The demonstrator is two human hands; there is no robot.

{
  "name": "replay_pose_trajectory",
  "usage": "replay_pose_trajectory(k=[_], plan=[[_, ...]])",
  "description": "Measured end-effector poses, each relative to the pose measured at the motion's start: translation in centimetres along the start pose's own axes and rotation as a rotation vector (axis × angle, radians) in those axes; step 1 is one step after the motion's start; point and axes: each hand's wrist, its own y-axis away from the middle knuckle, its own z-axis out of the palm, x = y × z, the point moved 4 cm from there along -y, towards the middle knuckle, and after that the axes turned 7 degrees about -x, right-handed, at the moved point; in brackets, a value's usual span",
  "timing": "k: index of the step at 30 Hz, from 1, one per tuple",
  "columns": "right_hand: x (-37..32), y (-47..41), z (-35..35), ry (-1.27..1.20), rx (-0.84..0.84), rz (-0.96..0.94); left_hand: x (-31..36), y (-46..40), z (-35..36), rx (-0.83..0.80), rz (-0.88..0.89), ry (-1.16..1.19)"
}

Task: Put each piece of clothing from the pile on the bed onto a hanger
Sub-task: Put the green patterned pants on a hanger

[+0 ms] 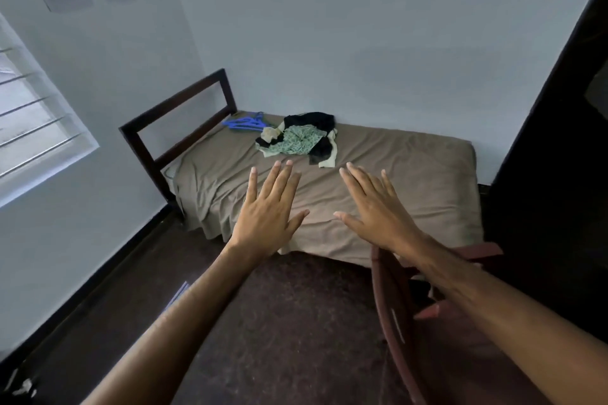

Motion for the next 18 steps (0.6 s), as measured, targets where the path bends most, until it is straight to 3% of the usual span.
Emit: replay_pose_trajectory(k=[8, 18], plan=[[-0.8, -15.2, 6.0, 0.001, -0.032, 0.070, -12.6, -9.4, 8.4, -0.010, 0.102, 0.061], [6.7, -37.5, 13.9, -0.074, -0.109, 0.196, -25.7, -28.6, 21.1, -0.095, 0.204, 0.076]])
